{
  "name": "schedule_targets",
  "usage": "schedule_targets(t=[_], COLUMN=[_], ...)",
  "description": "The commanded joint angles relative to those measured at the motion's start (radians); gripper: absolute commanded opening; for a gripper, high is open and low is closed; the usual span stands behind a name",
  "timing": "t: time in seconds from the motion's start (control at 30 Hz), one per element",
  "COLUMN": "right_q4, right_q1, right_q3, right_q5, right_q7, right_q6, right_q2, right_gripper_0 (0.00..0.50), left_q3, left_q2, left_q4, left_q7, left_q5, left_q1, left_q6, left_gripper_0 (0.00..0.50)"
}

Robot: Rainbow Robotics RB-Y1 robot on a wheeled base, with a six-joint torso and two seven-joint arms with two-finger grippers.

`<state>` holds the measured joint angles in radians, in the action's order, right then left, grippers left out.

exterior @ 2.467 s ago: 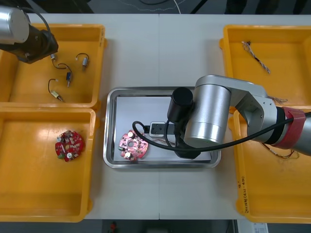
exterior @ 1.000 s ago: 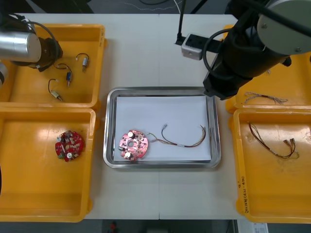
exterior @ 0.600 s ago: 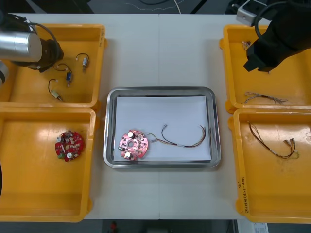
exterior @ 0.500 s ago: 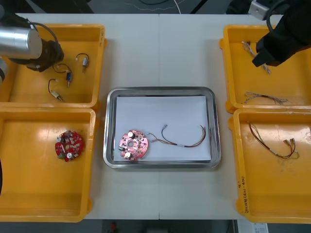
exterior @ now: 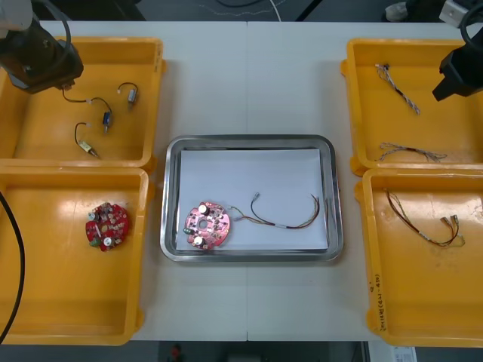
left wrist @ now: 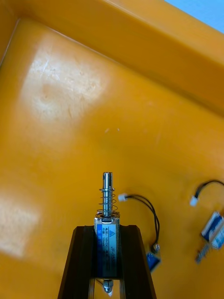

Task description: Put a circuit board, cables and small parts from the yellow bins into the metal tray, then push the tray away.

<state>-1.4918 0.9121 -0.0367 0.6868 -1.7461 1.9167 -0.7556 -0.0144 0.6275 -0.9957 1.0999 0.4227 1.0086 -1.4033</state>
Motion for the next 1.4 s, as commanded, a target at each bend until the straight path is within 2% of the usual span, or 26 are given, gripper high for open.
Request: schedule_targets(t=[0.03,0.23,0.4,0.73,0.9,1.03,1.23,1.4], right_q4=[0.102,0.177,0.237,0.364,0.415,0.458,0.551,0.596], right_q1=[0.060,0.060,0.060,0.060,0.060,0.060,0.060,0.060], right_q3=[-0.043,-0.046,-0.046,-0.046,-0.046,-0.046,-0.045,-0.043], right_q5=[-0.009,-0.035,-0.029,-0.056,-0.052,-0.043,-0.024,-0.021], right_q7=[-0.042,-0.067,-0.095,-0.348,-0.467,-0.558,-0.682,-0.702], right_q6=[-0.016,-0.091,-0.163,-0.263,-0.298,-0.320,-0.389,-0.427], right_q2=[-0.002,-0.001,-0.001,-0.002,0.001,0.010,0.025,0.041], right_gripper_0=[0.500,0.500,0.500,0.500,0.500,0.500,0.500,0.500], left_q3=[-0.010,-0.010,0.019,0.192,0.294,0.353,0.445,0.519], left_q2=[0.003,-0.035,-0.086,-0.203,-0.232,-0.246,-0.247,-0.244], left_q4=[-0.142,-0.357,-0.491,-0.652,-0.685,-0.685,-0.682,-0.669], left_q7=[0.069,0.044,0.024,-0.155,-0.238,-0.253,-0.259,-0.259], left_q5=[-0.005,0.001,0.013,0.022,0.047,0.065,0.080,0.082], left_q1=[0.021,-0.039,-0.071,-0.076,-0.076,-0.078,-0.131,-0.173], left_q6=[-0.135,-0.287,-0.362,-0.422,-0.422,-0.413,-0.312,-0.255], left_gripper_0=[0.000,0.000,0.000,0.000,0.000,0.000,0.000,0.000])
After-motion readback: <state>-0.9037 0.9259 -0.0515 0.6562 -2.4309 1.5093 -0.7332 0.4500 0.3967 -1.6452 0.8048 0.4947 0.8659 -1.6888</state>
